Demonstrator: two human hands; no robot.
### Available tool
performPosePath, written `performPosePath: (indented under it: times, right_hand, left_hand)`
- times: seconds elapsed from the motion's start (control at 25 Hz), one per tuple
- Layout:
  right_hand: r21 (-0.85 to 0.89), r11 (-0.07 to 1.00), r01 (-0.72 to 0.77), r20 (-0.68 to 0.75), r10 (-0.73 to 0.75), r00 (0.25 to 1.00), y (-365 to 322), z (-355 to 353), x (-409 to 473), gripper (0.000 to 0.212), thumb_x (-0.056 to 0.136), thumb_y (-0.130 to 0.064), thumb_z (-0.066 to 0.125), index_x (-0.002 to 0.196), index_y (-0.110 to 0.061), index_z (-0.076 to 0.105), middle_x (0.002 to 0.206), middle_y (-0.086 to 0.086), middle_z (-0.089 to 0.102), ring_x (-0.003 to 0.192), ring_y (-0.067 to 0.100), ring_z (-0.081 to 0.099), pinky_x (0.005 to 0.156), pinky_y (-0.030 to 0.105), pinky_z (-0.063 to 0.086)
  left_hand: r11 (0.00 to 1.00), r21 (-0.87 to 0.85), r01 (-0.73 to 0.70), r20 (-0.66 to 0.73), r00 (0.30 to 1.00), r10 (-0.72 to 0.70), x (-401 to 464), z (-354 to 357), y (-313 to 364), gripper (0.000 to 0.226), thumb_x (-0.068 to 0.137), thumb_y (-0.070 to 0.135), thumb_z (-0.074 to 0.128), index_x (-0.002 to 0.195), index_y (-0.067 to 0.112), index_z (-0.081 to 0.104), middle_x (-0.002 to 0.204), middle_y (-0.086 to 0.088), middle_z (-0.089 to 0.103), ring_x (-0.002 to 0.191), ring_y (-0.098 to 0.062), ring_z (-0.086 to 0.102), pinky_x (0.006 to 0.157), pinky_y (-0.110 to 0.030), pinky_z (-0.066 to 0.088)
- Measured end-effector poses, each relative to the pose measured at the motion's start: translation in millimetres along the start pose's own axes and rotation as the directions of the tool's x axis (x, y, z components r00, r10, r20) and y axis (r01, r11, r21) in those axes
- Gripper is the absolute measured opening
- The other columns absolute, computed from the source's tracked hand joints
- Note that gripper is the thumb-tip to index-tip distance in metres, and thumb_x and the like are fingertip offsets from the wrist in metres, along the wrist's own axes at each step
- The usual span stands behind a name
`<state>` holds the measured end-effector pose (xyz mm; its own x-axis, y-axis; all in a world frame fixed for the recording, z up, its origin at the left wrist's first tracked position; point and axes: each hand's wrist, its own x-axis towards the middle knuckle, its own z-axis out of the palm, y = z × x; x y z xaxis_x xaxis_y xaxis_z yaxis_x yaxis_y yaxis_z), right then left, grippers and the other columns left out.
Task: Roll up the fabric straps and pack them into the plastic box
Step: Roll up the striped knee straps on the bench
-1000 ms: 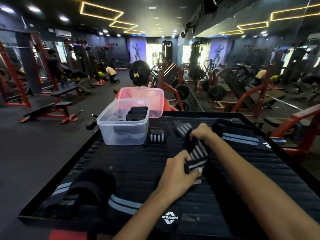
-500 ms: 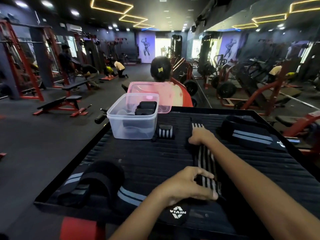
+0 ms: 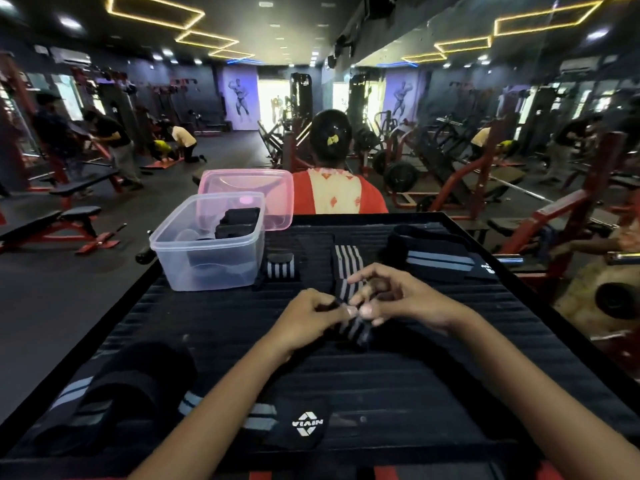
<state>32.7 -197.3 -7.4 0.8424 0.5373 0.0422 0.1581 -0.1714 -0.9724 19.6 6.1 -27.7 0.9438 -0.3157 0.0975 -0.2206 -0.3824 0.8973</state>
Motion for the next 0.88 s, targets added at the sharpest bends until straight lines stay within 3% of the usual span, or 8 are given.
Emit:
performPosePath:
  times: [0.16, 0.28, 0.36, 0.48, 0.52, 0.6, 0.76, 0.88]
  right_hand:
    - [-0.219, 0.971, 0.099, -0.031, -0.108, 0.994, 11.8, 7.2, -4.5, 0.046, 0.068, -0.012, 0.085, 0.105, -0.017, 0.058, 0.098, -0.003, 0.063, 0.083, 0.010, 0.057, 0.079, 0.025, 0.048]
    - [-0.491, 0.856, 0.163, -0.096, -0.239, 0.966, 19.3, 12.2, -1.3, 0.027, 0.072, -0.018, 0.083, 0.092, -0.017, 0.066, 0.084, -0.012, 0.065, 0.075, 0.002, 0.057, 0.071, 0.021, 0.046]
    - [-0.493, 0.852, 0.174, -0.121, -0.266, 0.957, 23.8, 10.5, 1.4, 0.010, 0.081, -0.018, 0.076, 0.088, -0.016, 0.069, 0.076, -0.006, 0.066, 0.070, 0.004, 0.058, 0.068, 0.028, 0.047]
    - [-0.199, 0.976, 0.086, -0.172, -0.122, 0.978, 26.2, 6.3, 3.2, 0.012, 0.088, -0.014, 0.068, 0.099, -0.014, 0.069, 0.077, 0.015, 0.066, 0.072, 0.019, 0.058, 0.072, 0.034, 0.048]
    - [-0.092, 0.994, 0.051, -0.176, -0.067, 0.982, 27.2, 7.2, 3.0, 0.015, 0.087, -0.013, 0.068, 0.102, -0.012, 0.066, 0.072, 0.015, 0.059, 0.069, 0.020, 0.054, 0.070, 0.032, 0.045]
    - [0.003, 1.000, 0.019, -0.194, -0.018, 0.981, 27.8, 10.9, 2.2, 0.025, 0.082, -0.021, 0.070, 0.101, -0.011, 0.057, 0.070, 0.007, 0.050, 0.066, 0.017, 0.048, 0.068, 0.031, 0.042]
    - [-0.328, 0.938, 0.111, -0.168, -0.173, 0.970, 26.7, 11.2, -0.4, 0.045, 0.068, -0.021, 0.085, 0.102, -0.017, 0.056, 0.102, -0.002, 0.059, 0.094, 0.012, 0.057, 0.086, 0.032, 0.047]
    - [-0.531, 0.837, 0.130, -0.178, -0.261, 0.949, 27.6, 12.4, 0.1, 0.032, 0.071, -0.016, 0.083, 0.096, -0.020, 0.064, 0.097, -0.005, 0.064, 0.092, 0.017, 0.061, 0.088, 0.043, 0.050]
  left_hand:
    - [0.969, -0.236, 0.067, -0.033, 0.996, -0.077, 2.7, 3.8, 1.3, 0.016, 0.086, 0.020, 0.069, 0.074, 0.011, 0.063, 0.061, -0.004, 0.056, 0.051, -0.009, 0.054, 0.048, -0.018, 0.043]
    - [0.875, -0.470, 0.112, -0.098, 0.979, -0.178, -1.3, 6.9, -0.4, 0.023, 0.083, 0.013, 0.072, 0.094, 0.007, 0.052, 0.066, -0.005, 0.062, 0.050, -0.011, 0.060, 0.047, -0.019, 0.048]
    - [0.926, -0.369, 0.082, -0.134, 0.981, -0.140, -3.9, 3.6, -2.6, 0.034, 0.082, 0.018, 0.073, 0.109, 0.010, 0.054, 0.079, 0.001, 0.060, 0.056, -0.005, 0.057, 0.052, -0.018, 0.047]
    - [0.996, 0.071, -0.058, -0.114, 0.991, 0.066, -2.7, -3.9, -10.4, 0.026, 0.080, 0.028, 0.075, 0.103, 0.019, 0.067, 0.089, 0.003, 0.058, 0.069, 0.000, 0.051, 0.069, -0.019, 0.044]
    - [0.991, 0.109, -0.081, -0.084, 0.992, 0.090, -1.6, -4.6, -12.4, 0.022, 0.081, 0.028, 0.075, 0.099, 0.017, 0.069, 0.089, 0.000, 0.061, 0.073, -0.004, 0.054, 0.073, -0.023, 0.044]
    - [0.999, 0.005, -0.037, -0.053, 0.998, 0.037, 1.7, -2.1, -11.6, 0.019, 0.084, 0.025, 0.072, 0.095, 0.010, 0.068, 0.083, -0.005, 0.066, 0.076, -0.012, 0.058, 0.071, -0.027, 0.046]
    - [0.941, -0.292, 0.170, -0.041, 0.981, -0.190, 10.9, -0.7, -1.4, 0.020, 0.088, 0.016, 0.066, 0.108, 0.016, 0.065, 0.093, 0.002, 0.065, 0.082, -0.010, 0.059, 0.064, -0.022, 0.049]
    - [0.952, -0.265, 0.154, -0.006, 0.987, -0.161, 9.8, -3.6, -5.7, 0.018, 0.087, 0.022, 0.067, 0.104, 0.020, 0.065, 0.094, -0.005, 0.062, 0.086, -0.011, 0.057, 0.072, -0.026, 0.050]
